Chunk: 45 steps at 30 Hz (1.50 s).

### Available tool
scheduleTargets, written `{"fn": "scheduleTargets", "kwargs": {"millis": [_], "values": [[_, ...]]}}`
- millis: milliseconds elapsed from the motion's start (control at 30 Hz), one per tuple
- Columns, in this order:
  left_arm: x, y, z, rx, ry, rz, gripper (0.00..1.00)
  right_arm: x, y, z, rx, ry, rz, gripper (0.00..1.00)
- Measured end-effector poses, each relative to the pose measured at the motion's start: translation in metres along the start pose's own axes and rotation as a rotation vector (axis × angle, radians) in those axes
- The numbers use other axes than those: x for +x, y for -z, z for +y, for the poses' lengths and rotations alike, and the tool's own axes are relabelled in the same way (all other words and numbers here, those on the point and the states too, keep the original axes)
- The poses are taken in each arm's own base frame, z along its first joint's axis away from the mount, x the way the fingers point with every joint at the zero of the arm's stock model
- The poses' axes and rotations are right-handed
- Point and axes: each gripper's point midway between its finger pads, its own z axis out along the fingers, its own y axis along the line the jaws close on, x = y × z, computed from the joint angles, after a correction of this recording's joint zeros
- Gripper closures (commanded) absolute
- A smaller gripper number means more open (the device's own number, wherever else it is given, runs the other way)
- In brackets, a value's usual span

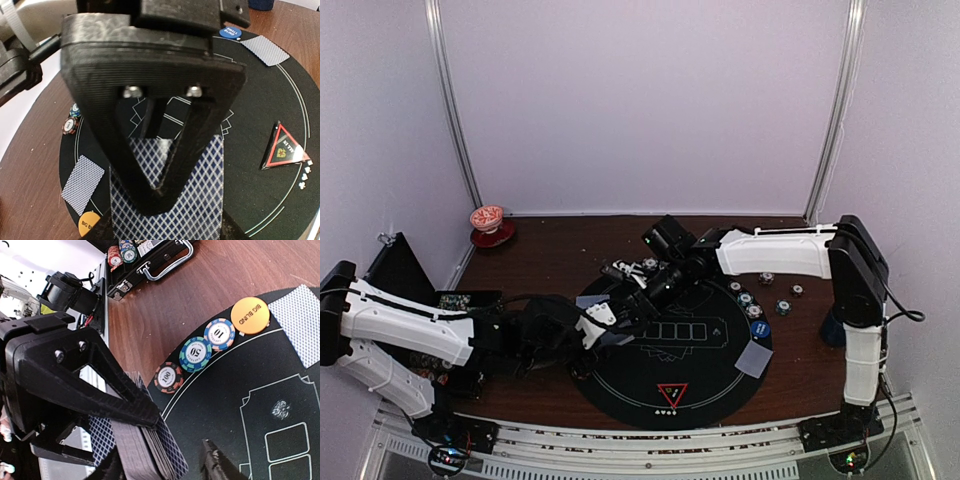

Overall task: Distribute texas hold em gaming equipment
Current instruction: Pick up the poker card from the face-down deck piles.

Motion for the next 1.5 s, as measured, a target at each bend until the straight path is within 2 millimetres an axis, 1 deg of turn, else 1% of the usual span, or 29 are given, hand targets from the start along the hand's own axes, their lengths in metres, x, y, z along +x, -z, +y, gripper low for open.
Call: {"fn": "scheduleTargets", "kwargs": {"millis": [267, 467, 733, 767, 867, 900, 1033, 1133, 1367, 1433, 1500], "values": [[0.004, -0.001, 0.002, -0.009, -0.003, 0.016, 0.48, -0.005, 0.0, -0.003, 0.032, 0.009, -0.016, 0.74], [0.005, -0.001, 0.005, -0.021, -0.003, 0.021, 0.48, -0.007, 0.005, -0.004, 0.037, 0.014, -0.025, 0.78], [0.005, -0.001, 0.005, -0.021, -0.003, 0.021, 0.48, -0.003, 0.014, -0.003, 0.034, 0.018, -0.011, 0.79], [0.005, -0.001, 0.004, -0.02, -0.003, 0.021, 0.48, -0.003, 0.015, -0.002, 0.031, 0.022, -0.008, 0.78], [0.004, -0.001, 0.004, -0.017, -0.003, 0.018, 0.48, -0.001, 0.021, 0.0, 0.029, 0.032, 0.0, 0.7], [0.004, -0.001, 0.003, -0.016, -0.002, 0.014, 0.48, 0.0, 0.023, 0.0, 0.028, 0.034, 0.004, 0.68], [0.0, -0.001, 0.002, -0.013, 0.001, 0.001, 0.48, 0.005, 0.027, 0.002, 0.015, 0.046, 0.018, 0.69], [0.0, -0.001, 0.002, -0.008, 0.001, 0.0, 0.48, 0.006, 0.027, 0.004, 0.003, 0.05, 0.024, 0.76], [0.0, -0.001, 0.0, 0.001, 0.001, -0.001, 0.48, 0.009, 0.029, 0.008, -0.019, 0.06, 0.03, 0.82], [0.0, -0.001, 0.0, 0.001, 0.001, -0.001, 0.48, 0.008, 0.031, 0.008, -0.024, 0.057, 0.029, 0.86], [0.0, -0.001, 0.0, 0.0, 0.001, -0.001, 0.48, 0.009, 0.034, 0.008, -0.028, 0.052, 0.027, 0.93]]}}
